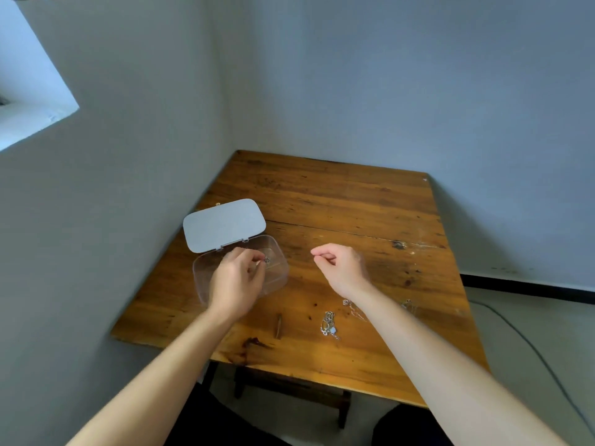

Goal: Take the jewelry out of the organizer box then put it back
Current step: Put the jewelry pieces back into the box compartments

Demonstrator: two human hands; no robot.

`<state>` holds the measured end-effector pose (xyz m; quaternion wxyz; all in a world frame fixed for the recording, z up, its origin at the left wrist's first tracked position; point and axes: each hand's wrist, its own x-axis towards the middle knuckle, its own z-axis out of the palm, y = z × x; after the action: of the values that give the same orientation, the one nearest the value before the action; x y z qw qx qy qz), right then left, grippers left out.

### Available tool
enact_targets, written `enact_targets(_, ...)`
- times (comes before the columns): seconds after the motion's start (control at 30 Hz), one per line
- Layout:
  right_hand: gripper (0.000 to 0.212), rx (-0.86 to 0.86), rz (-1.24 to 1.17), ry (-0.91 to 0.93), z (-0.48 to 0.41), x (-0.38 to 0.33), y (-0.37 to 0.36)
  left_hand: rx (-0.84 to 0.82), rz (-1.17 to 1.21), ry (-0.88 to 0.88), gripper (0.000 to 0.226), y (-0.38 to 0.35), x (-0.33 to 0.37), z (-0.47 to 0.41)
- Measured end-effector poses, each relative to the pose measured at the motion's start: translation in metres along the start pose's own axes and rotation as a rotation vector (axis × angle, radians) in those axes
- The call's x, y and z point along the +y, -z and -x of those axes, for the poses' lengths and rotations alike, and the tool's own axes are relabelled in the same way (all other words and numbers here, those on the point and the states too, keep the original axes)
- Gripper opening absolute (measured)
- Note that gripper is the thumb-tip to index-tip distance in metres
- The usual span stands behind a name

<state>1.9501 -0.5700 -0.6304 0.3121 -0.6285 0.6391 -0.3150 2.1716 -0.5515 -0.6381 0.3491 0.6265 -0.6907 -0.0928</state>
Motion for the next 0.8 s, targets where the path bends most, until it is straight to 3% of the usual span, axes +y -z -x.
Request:
enact_targets(0.07,0.02,0.099,-0.02,-0.065,0.035,0.04,0.035,-0.046,0.057,-0.134,0.008,-0.025,0.038,0.023)
enact_targets(0.17,0.02,0.156,0.014,-0.111,0.063,0.077,0.044,-0.134,0.066,-0.197,0.01,-0.046,0.052,0.044)
enact_targets(0.3,0.022,0.183,0.114,-0.097,0.081,0.088,0.031,-0.256,-0.033,-0.121,0.035,-0.064,0.048,0.06)
enact_targets(0.4,0.033,0.095,0.2,-0.069,0.091,0.093,0.026,-0.305,-0.192,-0.121,0.055,-0.078,0.052,0.079)
enact_targets(0.57,0.053,-0.045,0.474,0.004,0.082,0.087,0.014,-0.195,-0.162,-0.257,0.028,-0.082,0.041,0.092)
enact_targets(0.8,0.025,0.14,0.304,0.134,0.081,0.103,-0.005,-0.173,-0.072,-0.172,0.021,-0.08,0.038,0.095)
